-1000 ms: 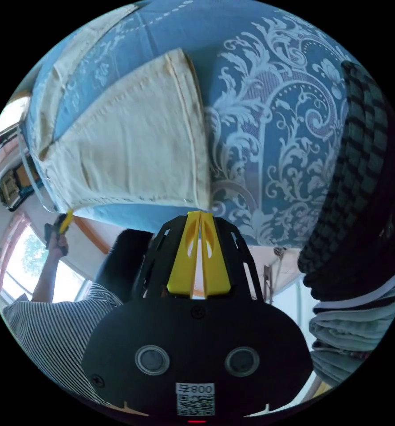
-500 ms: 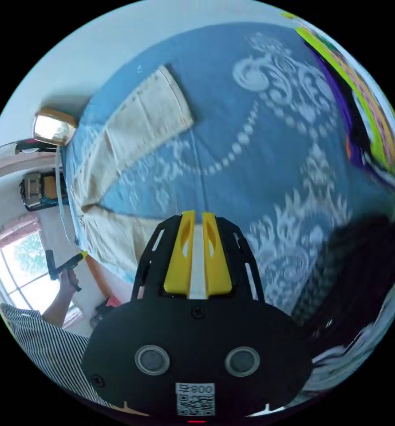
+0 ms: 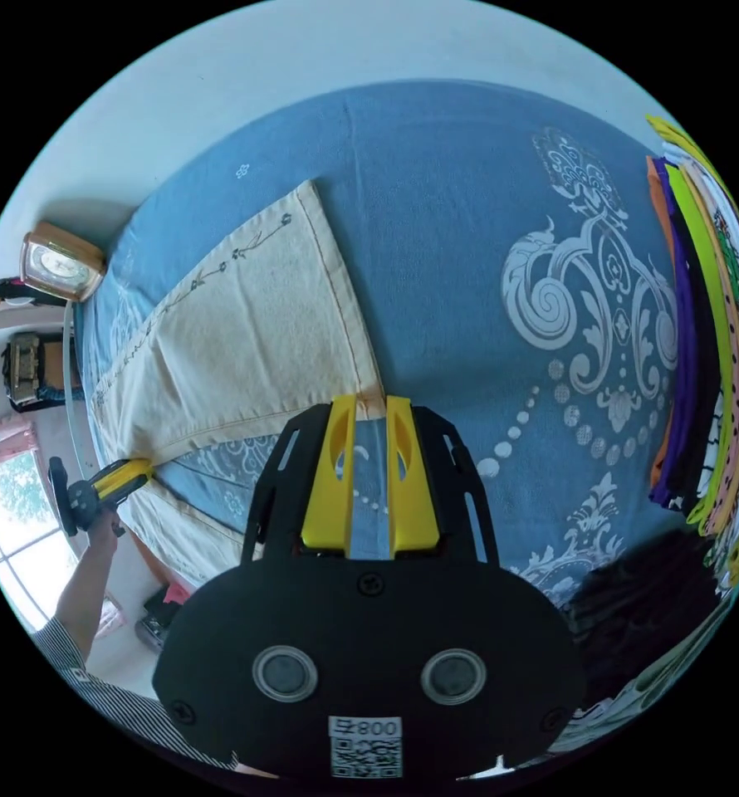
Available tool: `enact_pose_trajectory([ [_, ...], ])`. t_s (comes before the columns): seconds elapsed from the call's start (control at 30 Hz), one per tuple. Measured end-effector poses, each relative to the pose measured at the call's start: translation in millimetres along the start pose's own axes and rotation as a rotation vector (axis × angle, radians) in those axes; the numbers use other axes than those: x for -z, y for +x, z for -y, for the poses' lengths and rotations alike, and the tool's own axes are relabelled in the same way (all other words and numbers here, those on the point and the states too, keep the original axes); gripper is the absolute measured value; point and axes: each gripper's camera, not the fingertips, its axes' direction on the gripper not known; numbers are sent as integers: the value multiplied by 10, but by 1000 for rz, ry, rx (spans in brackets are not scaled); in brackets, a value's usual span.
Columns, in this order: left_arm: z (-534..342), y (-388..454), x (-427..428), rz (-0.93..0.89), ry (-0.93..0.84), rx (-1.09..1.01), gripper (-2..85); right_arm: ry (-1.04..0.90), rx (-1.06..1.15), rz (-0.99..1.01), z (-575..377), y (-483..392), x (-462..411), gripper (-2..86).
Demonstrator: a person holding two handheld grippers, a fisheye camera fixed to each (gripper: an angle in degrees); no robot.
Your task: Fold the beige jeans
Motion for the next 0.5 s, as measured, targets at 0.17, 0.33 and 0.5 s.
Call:
enact_pose_trajectory([
  [0.17, 144, -10, 6, -52, -10, 1, 8, -47, 68, 25, 83, -179, 57, 34],
  [0.33, 107, -64, 160, -184, 52, 28, 5, -10, 118, 112, -9, -281, 408, 26],
  [0.5, 81, -75, 77, -205, 19, 6, 7, -68, 117, 42, -69, -332, 368, 25],
])
